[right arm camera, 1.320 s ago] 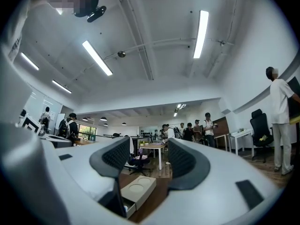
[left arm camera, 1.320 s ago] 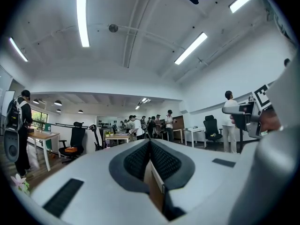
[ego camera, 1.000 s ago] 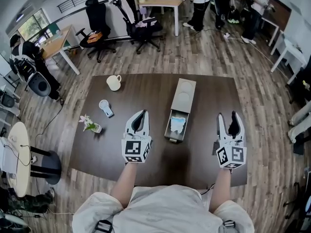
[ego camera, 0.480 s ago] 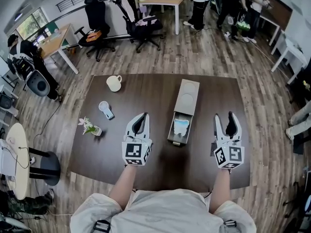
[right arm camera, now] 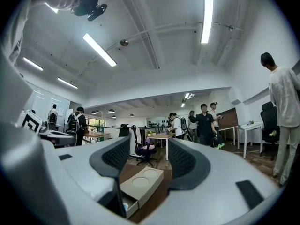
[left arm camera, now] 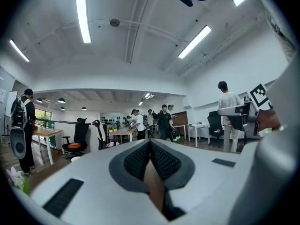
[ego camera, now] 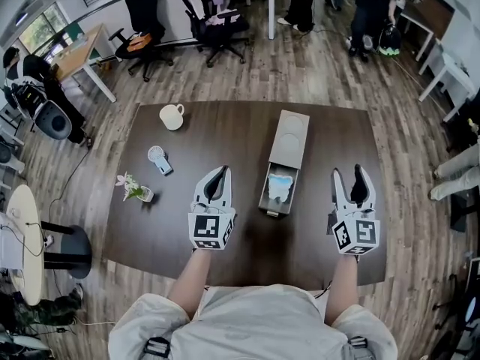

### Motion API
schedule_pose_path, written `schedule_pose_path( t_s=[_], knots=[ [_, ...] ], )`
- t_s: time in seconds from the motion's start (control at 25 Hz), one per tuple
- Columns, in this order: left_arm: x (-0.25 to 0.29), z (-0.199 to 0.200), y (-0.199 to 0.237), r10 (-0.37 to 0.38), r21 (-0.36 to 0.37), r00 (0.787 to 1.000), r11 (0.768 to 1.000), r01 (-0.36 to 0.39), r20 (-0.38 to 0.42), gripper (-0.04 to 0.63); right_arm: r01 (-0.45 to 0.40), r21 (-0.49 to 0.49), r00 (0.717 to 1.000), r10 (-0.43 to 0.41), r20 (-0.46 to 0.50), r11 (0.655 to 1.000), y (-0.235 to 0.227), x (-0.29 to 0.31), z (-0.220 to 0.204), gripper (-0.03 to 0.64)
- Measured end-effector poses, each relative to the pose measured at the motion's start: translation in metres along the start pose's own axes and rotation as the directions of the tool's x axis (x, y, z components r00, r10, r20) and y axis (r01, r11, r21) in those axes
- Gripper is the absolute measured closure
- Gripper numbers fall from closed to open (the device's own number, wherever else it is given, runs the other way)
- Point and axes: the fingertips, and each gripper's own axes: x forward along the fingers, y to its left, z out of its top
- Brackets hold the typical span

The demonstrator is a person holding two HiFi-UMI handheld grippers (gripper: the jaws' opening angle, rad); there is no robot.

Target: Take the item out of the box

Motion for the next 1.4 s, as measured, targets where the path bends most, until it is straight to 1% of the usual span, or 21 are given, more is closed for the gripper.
schedule_pose_path(
  t_s=[0.12,0.32,0.44,0.56,0.64,0.76,0.88,1.08,1.24,1.4],
  knots=[
    [-0.001,-0.010,-0.003,0.001,0.000,1.000,1.000,-0.001,-0.019,0.592,-0.010,0.002,1.000,0.010,-0.029,1.000,0.002,0.003,-0.013,0.368],
    [-0.012,-0.033,-0.007,-0.006,-0.005,0.998,1.000,0.006,-0.066,0.592,-0.068,0.000,0.992,0.068,-0.104,0.998,0.020,0.016,-0.045,0.368],
    [-0.017,-0.044,-0.012,-0.002,-0.023,0.996,1.000,0.000,-0.089,0.592,-0.125,-0.001,0.979,0.123,-0.162,0.992,0.033,0.021,-0.064,0.365],
    [-0.022,-0.058,-0.014,0.002,-0.036,0.994,0.999,-0.006,-0.113,0.592,-0.193,-0.014,0.956,0.185,-0.228,0.981,0.050,0.026,-0.088,0.362],
    [-0.025,-0.067,-0.015,0.002,-0.048,0.991,0.999,-0.008,-0.132,0.592,-0.250,-0.023,0.932,0.234,-0.277,0.968,0.062,0.028,-0.105,0.362],
    [-0.030,-0.078,-0.017,-0.007,-0.066,0.987,0.998,-0.004,-0.161,0.592,-0.341,-0.029,0.884,0.310,-0.350,0.940,0.082,0.033,-0.131,0.360],
    [-0.035,-0.087,-0.020,-0.017,-0.071,0.984,0.997,0.004,-0.179,0.592,-0.407,-0.050,0.842,0.354,-0.408,0.912,0.096,0.036,-0.153,0.360],
    [-0.046,-0.108,-0.019,-0.004,-0.126,0.975,0.992,-0.025,-0.223,0.592,-0.502,-0.074,0.764,0.401,-0.506,0.862,0.118,0.037,-0.190,0.362],
    [-0.051,-0.116,-0.021,-0.014,-0.122,0.970,0.992,-0.016,-0.242,0.592,-0.577,-0.109,0.698,0.420,-0.581,0.809,0.129,0.036,-0.215,0.365],
    [-0.057,-0.125,-0.022,-0.012,-0.126,0.966,0.992,-0.021,-0.259,0.592,-0.623,-0.128,0.652,0.421,-0.631,0.772,0.133,0.039,-0.230,0.387]
  ],
)
